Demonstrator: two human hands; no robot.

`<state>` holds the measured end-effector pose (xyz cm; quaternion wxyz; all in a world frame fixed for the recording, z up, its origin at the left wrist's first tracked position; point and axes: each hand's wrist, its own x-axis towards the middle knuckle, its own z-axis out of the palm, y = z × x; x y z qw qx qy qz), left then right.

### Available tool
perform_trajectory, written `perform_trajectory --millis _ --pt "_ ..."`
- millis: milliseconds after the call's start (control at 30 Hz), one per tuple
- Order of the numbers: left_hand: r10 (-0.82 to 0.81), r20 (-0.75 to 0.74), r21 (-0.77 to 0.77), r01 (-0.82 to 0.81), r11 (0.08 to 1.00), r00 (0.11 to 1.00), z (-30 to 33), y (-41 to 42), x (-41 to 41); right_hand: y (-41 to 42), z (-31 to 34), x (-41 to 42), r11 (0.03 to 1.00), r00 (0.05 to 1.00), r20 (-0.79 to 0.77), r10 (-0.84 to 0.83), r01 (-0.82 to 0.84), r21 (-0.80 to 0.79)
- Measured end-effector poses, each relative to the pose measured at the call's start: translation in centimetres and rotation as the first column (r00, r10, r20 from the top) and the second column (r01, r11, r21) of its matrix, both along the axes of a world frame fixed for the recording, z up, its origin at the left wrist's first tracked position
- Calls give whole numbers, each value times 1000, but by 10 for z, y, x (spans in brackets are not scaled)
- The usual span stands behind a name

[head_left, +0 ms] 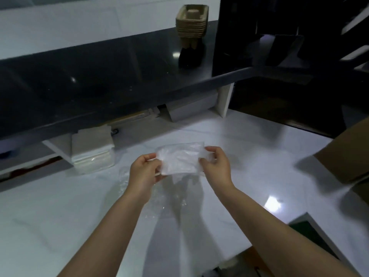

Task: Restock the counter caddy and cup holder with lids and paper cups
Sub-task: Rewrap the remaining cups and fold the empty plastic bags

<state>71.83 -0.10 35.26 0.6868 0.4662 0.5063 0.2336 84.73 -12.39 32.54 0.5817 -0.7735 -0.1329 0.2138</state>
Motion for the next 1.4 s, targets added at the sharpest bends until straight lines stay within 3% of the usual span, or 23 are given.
perform_trajectory --millis 133,300,433,500,567,633,767,867,933,1067,1300,1400 --pt "71 -46 -8 -71 997 996 -14 27 -43 27 -7 -34 990 991 31 132 -131 -49" --pt "20 -275 160 25 987 961 -45 47 -92 40 -31 -67 892 928 110 357 -303 -337" --pt "7 -384 284 111 952 923 -56 57 -112 37 -42 -72 883 923 195 331 -230 -409" --pt "-23 -514 328 221 918 858 -66 66 -120 37 -44 -73 881 932 223 286 -165 -443" --pt "-42 -724 325 393 860 689 -74 72 -123 41 -43 -72 874 956 164 245 -144 -464" --pt "-47 -778 286 420 861 626 -73 73 -120 47 -42 -71 886 977 73 199 -148 -439" --pt "-121 -686 166 316 934 718 -67 72 -108 56 -43 -75 853 979 -25 203 -189 -487" --pt "-182 -583 95 289 953 792 -70 72 -108 57 -41 -80 771 970 -57 237 -224 -596" --pt "-222 -553 76 314 947 803 -69 67 -112 54 -39 -84 766 969 -72 235 -230 -600" --pt "-248 -525 128 364 923 814 -73 58 -127 47 -40 -95 863 977 -92 191 -211 -458" --pt "-154 -270 139 197 971 951 -94 67 -167 52 -26 -125 954 967 -161 196 -226 -198" --pt "-86 -241 175 131 976 967 -56 45 -188 57 -18 -139 950 946 -177 273 -294 -102"
